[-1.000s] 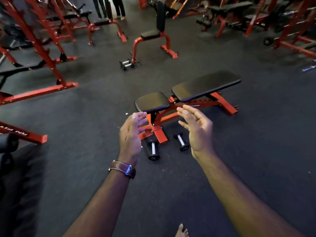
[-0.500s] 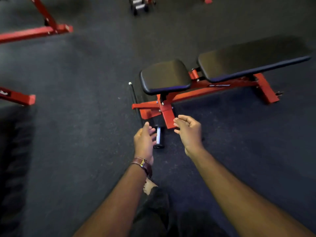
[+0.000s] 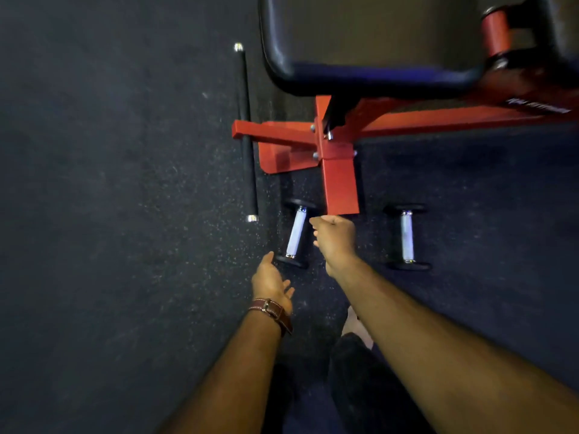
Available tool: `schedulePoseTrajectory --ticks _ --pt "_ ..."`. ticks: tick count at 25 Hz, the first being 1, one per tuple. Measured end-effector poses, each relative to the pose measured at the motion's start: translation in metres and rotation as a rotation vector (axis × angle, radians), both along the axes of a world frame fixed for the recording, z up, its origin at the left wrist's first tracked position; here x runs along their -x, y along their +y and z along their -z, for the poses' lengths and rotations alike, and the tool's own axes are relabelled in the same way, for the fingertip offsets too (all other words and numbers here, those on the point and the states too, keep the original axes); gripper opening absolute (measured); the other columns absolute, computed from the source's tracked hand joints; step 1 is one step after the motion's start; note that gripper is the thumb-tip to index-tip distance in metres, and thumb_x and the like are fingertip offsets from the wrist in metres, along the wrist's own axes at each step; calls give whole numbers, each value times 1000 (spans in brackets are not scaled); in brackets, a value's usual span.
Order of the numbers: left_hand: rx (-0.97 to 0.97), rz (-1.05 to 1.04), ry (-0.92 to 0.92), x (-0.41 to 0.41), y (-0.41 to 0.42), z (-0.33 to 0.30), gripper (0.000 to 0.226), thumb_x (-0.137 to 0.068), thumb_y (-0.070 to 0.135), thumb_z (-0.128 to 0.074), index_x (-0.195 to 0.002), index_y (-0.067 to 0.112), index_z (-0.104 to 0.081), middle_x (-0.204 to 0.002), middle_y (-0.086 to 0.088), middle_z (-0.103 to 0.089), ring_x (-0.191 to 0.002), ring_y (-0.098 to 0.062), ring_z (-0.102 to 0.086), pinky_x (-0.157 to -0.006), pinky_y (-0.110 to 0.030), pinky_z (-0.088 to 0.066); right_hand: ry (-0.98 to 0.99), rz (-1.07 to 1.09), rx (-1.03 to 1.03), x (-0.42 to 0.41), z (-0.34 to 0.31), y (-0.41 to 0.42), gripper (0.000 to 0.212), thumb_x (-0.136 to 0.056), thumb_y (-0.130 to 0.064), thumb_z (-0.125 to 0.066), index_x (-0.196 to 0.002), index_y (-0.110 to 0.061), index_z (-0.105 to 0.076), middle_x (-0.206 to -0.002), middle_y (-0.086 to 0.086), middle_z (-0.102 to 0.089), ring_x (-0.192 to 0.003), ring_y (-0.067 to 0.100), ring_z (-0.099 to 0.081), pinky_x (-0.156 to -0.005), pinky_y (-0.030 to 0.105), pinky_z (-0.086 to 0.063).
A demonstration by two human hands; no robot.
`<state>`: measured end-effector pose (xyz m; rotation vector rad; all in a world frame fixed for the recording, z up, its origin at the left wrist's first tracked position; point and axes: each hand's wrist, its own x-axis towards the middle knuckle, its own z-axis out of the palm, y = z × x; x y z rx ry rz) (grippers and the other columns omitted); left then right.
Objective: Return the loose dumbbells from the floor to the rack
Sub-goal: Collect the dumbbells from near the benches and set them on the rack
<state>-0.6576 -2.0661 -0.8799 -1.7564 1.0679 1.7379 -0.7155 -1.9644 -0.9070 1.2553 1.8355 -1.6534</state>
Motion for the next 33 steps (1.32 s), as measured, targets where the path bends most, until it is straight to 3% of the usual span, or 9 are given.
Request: schedulePoseTrajectory --ticks 3,6,11,15,20,24,28,31,33 --pt "-13 -15 -25 12 4 82 48 -94 34 -54 -137 14 -50 -133 -17 -50 -116 -35 -53 -96 -40 -43 -129 -12 48 12 91 -9 21 -81 -13 -69 -74 6 -62 -69 5 -56 -64 17 -50 -61 32 -41" --pt "-56 -34 5 30 8 148 23 -85 17 -57 -97 0 -66 -84 -16 -59 -60 -24 -60 -54 -23 -48 -191 59 31 26 160 -16 11 -82 -9 -72 -81 -5 -62 -76 7 -62 -68 20 -55 -65 31 -47" --pt "69 -100 -83 42 -3 221 18 -73 -12 -45 -82 -6 -59 -73 -16 -52 -62 -28 -54 -53 -33 -51 -300 65 183 44 229 -36 22 -80 -11 -76 -80 -7 -55 -76 7 -60 -64 19 -58 -62 30 -49" --pt "68 -148 -109 42 -14 226 21 -63 -21 -42 -59 -4 -53 -69 -15 -49 -77 -32 -57 -77 -48 -55 -330 80 272 49 235 -53 25 -88 -16 -66 -69 -11 -52 -55 4 -46 -46 17 -45 -49 25 -41" --pt "64 -256 -112 30 0 128 23 -66 -22 -39 -56 -3 -47 -65 -10 -44 -61 -26 -47 -58 -31 -46 -225 61 202 41 140 -50 17 -78 -7 -61 -64 -13 -54 -45 -1 -37 -39 14 -32 -43 24 -33" --pt "18 -319 -88 21 11 17 21 -61 -18 -37 -56 0 -47 -75 -11 -50 -74 -30 -53 -83 -46 -54 -64 10 92 37 17 -48 8 -72 -3 -63 -68 -8 -58 -40 -1 -40 -32 14 -33 -43 25 -32" --pt "-2 -401 24 24 7 -105 19 -47 -12 -34 -49 5 -41 -70 -8 -47 -72 -28 -48 -79 -41 -50 74 -44 96 42 -116 -57 12 -74 0 -64 -66 -9 -59 -43 0 -41 -34 13 -33 -42 26 -30" --pt "-10 -481 112 23 -7 -196 30 -46 -12 -31 -30 12 -38 -66 -4 -40 -66 -25 -42 -73 -38 -44 185 -153 81 41 -215 -76 19 -69 -13 -67 -54 -21 -61 -49 -1 -50 -48 18 -42 -49 31 -35" --pt "-15 -519 151 22 -19 -247 36 -44 -12 -30 -22 17 -35 -67 -3 -37 -69 -26 -41 -79 -39 -47 265 -207 31 40 -267 -95 14 -56 -32 -68 -67 -25 -64 -65 -2 -58 -64 21 -49 -61 37 -41"
